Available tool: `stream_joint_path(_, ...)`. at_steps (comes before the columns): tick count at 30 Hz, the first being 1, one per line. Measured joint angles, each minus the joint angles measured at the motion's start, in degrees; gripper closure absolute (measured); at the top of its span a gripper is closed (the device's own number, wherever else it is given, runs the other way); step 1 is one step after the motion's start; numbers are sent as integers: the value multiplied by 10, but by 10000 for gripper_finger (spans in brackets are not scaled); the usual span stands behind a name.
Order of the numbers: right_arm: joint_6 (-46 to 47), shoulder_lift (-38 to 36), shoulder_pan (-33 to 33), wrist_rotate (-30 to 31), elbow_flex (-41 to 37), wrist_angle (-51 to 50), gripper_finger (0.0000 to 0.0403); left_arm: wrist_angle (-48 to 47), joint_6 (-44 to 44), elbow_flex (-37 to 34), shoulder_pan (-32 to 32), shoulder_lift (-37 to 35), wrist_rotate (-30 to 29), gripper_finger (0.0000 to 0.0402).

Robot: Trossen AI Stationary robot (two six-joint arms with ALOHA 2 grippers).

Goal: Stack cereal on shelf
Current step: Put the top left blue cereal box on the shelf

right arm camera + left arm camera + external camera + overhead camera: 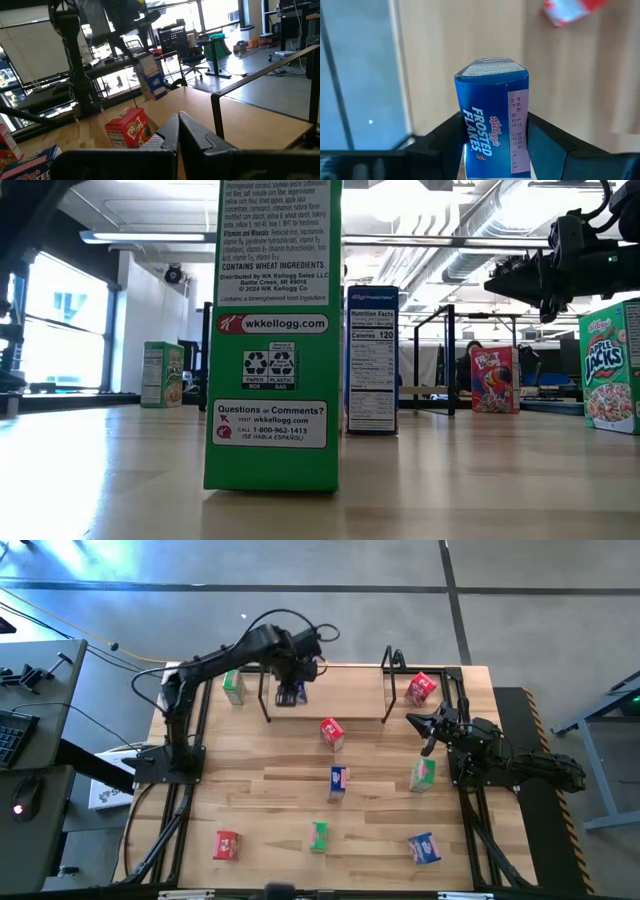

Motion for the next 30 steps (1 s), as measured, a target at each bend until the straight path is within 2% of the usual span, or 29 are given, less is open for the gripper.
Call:
stream_joint_path(8, 0, 0, 0, 0, 0, 0, 403, 33, 66, 83, 80, 73, -15, 236)
stream_joint_path(14, 0, 0, 0, 0, 0, 0, 403, 37, 77, 100, 133, 87, -24, 240)
stream_joint_path(20, 0, 0, 0, 0, 0, 0, 403, 20, 78, 100, 144, 88, 28, 241)
stream_joint_path(30, 0, 0, 0, 0, 0, 0, 403, 32, 113, 100, 141, 88, 36, 241)
